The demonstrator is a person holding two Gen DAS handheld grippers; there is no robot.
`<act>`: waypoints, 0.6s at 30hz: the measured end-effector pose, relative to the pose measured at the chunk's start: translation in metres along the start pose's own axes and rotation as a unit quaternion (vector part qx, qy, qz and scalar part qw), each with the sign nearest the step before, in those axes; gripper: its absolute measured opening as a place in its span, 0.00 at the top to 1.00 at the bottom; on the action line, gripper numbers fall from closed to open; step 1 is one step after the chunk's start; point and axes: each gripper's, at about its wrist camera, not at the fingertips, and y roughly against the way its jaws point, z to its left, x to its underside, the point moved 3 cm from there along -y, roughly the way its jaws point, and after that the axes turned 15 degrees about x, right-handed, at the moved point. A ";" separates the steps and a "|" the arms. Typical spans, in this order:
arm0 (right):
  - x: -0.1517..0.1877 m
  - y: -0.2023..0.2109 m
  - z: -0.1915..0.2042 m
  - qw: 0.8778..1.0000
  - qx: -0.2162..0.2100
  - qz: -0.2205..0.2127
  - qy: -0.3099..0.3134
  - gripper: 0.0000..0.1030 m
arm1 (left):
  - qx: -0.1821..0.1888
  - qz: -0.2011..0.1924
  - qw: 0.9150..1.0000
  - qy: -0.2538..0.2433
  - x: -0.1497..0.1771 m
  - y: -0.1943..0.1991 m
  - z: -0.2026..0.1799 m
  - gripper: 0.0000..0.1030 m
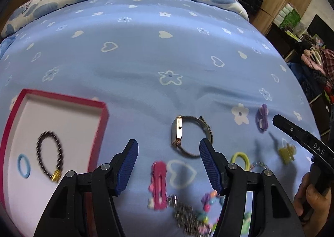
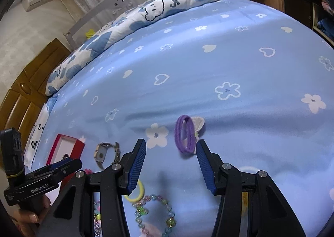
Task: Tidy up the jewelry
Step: 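Grasp the wristwatch with the left tool while the right tool grasps the purple bow tie, then carry the watch and purple bow tie into the tray and release both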
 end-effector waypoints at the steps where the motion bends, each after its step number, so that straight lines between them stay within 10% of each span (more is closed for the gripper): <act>1: -0.001 -0.003 0.000 1.000 0.004 0.002 0.001 0.50 | -0.002 0.005 1.000 -0.001 -0.002 -0.007 0.000 0.42; 5: -0.002 -0.016 -0.003 1.000 0.010 0.012 -0.004 0.50 | -0.009 0.023 1.000 -0.006 -0.007 -0.031 0.002 0.51; 10: -0.002 -0.029 -0.005 1.000 0.017 0.023 -0.004 0.54 | -0.007 0.040 0.999 -0.008 -0.007 -0.053 0.007 0.86; 13: 0.000 -0.034 -0.006 0.999 0.023 0.025 -0.003 0.88 | 0.001 0.035 0.999 -0.010 -0.008 -0.053 0.007 0.91; 18: 0.001 -0.019 -0.004 1.000 0.019 0.004 0.002 0.92 | 0.013 0.021 1.000 -0.011 -0.004 -0.040 0.006 0.92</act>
